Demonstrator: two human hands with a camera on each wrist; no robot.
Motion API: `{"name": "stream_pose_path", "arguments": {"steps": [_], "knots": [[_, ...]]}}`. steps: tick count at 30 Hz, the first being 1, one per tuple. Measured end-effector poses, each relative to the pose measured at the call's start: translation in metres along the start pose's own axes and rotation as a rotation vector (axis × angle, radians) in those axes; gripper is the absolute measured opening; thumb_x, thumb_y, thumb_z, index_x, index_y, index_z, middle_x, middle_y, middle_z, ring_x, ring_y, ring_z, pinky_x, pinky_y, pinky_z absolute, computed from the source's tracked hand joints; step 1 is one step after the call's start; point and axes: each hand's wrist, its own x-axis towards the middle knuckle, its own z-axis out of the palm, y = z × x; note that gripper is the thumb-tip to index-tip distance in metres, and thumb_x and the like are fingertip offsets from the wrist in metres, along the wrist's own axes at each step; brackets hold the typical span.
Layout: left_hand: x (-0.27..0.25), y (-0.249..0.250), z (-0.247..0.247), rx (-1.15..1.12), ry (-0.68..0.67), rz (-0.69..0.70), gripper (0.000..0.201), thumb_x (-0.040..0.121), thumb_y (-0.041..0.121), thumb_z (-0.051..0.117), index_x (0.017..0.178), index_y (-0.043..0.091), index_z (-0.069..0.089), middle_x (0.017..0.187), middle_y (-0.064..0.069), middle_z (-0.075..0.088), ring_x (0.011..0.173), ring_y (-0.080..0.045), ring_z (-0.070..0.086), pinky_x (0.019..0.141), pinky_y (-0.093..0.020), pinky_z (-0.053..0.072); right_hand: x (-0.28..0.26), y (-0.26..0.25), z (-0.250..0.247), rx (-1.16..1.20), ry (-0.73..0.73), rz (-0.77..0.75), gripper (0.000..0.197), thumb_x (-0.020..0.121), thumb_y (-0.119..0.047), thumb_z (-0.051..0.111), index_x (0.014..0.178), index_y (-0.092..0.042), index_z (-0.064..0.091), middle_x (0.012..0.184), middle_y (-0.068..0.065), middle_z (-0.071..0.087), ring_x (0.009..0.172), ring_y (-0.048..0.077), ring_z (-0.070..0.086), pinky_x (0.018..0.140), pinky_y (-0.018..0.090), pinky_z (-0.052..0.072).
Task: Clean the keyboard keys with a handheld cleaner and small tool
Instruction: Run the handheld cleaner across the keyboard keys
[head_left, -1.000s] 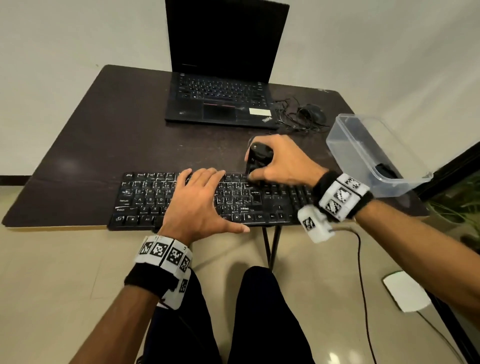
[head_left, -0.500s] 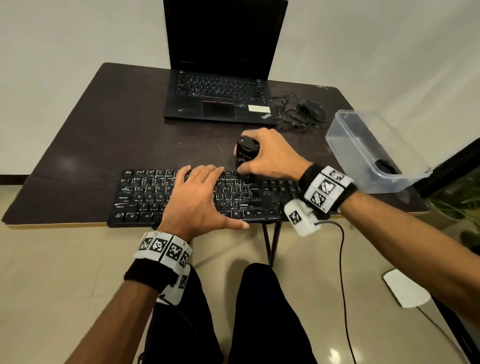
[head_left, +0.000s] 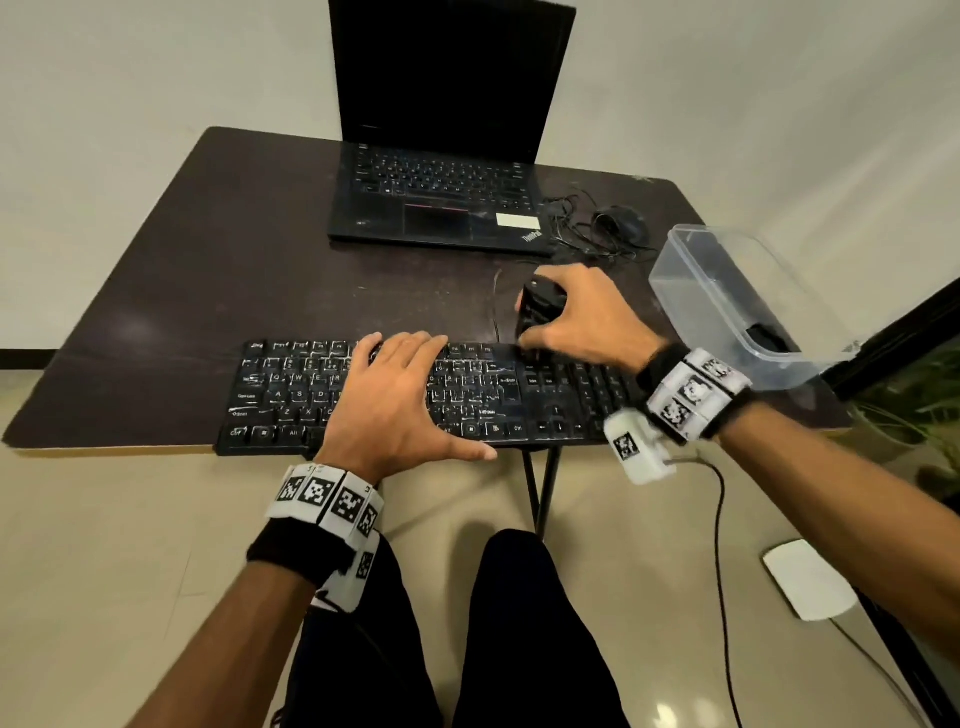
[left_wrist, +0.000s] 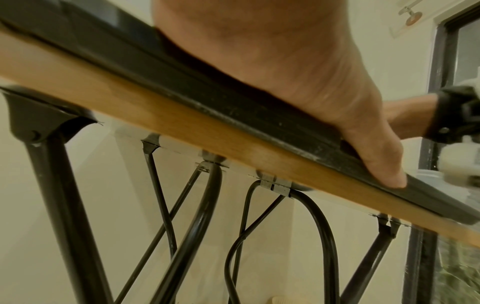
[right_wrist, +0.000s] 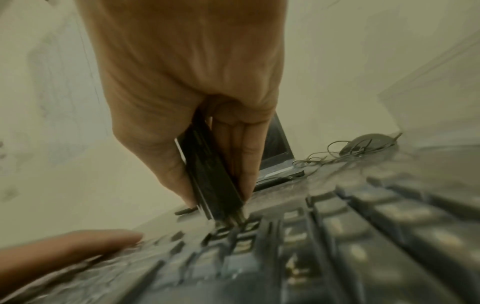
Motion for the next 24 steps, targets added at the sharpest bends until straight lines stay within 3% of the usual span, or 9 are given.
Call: {"name": "stream_pose_path", "arguments": {"steps": [2, 6, 10, 13, 17, 21, 24], "knots": [[0.000, 0.000, 0.000, 0.002, -0.003, -0.001, 0.151, 0.043, 0.115, 0.035, 0.159, 0.019, 0.036, 0.162, 0.000, 0.043, 0.153, -0.017, 0.034, 0.131, -0.048, 0.009, -0.009, 0.004, 0.000, 0.008, -0.013, -0.010, 0.031, 0.066, -0.026, 0.094, 0.089, -0.023, 0.073, 0.084, -0.008, 0.076, 0.079, 0.012, 0.071, 0.072, 0.027, 0.055], [-0.001, 0.000, 0.000, 0.008, -0.005, 0.007, 0.150, 0.044, 0.115, 0.037, 0.159, 0.018, 0.037, 0.162, -0.001, 0.044, 0.153, -0.018, 0.035, 0.131, -0.048, 0.009, -0.010, 0.020, -0.013, 0.000, 0.097, 0.105, 0.030, 0.068, -0.024, 0.092, 0.092, -0.020, 0.073, 0.087, -0.005, 0.077, 0.083, 0.018, 0.073, 0.077, 0.030, 0.056], [0.000, -0.001, -0.001, 0.004, -0.001, 0.003, 0.152, 0.043, 0.116, 0.033, 0.159, 0.018, 0.037, 0.162, -0.001, 0.044, 0.152, -0.018, 0.035, 0.131, -0.048, 0.009, -0.024, 0.020, -0.009, -0.008, 0.040, 0.033, 0.030, 0.071, -0.024, 0.092, 0.094, -0.022, 0.073, 0.086, -0.009, 0.076, 0.082, 0.013, 0.071, 0.078, 0.031, 0.059], [0.000, 0.001, -0.001, 0.008, -0.015, 0.003, 0.150, 0.044, 0.114, 0.038, 0.160, 0.018, 0.036, 0.163, -0.001, 0.042, 0.153, -0.018, 0.034, 0.131, -0.047, 0.008, -0.017, 0.028, -0.018, -0.010, 0.122, 0.138, 0.030, 0.071, -0.023, 0.091, 0.094, -0.020, 0.073, 0.089, -0.005, 0.076, 0.085, 0.019, 0.072, 0.081, 0.037, 0.061], [0.001, 0.000, -0.002, 0.005, -0.021, -0.008, 0.152, 0.042, 0.116, 0.034, 0.160, 0.019, 0.035, 0.164, 0.000, 0.041, 0.154, -0.017, 0.033, 0.131, -0.047, 0.007, -0.029, 0.021, -0.010, -0.019, 0.039, 0.010, 0.029, 0.072, -0.023, 0.092, 0.094, -0.023, 0.074, 0.087, -0.008, 0.076, 0.084, 0.017, 0.072, 0.080, 0.033, 0.059], [0.000, 0.002, -0.002, 0.003, -0.031, -0.011, 0.152, 0.043, 0.115, 0.037, 0.161, 0.020, 0.034, 0.165, 0.001, 0.040, 0.155, -0.017, 0.031, 0.131, -0.047, 0.006, -0.022, 0.032, -0.023, -0.034, 0.137, 0.135, 0.027, 0.071, -0.020, 0.088, 0.093, -0.019, 0.072, 0.087, -0.003, 0.076, 0.085, 0.022, 0.073, 0.080, 0.038, 0.062], [0.000, 0.001, -0.003, -0.016, -0.021, -0.016, 0.150, 0.043, 0.114, 0.040, 0.161, 0.020, 0.034, 0.165, 0.002, 0.039, 0.155, -0.016, 0.030, 0.131, -0.047, 0.006, -0.035, 0.024, -0.017, -0.014, 0.079, 0.048, 0.028, 0.071, -0.020, 0.090, 0.092, -0.023, 0.072, 0.085, -0.010, 0.075, 0.082, 0.015, 0.072, 0.080, 0.035, 0.061]]}}
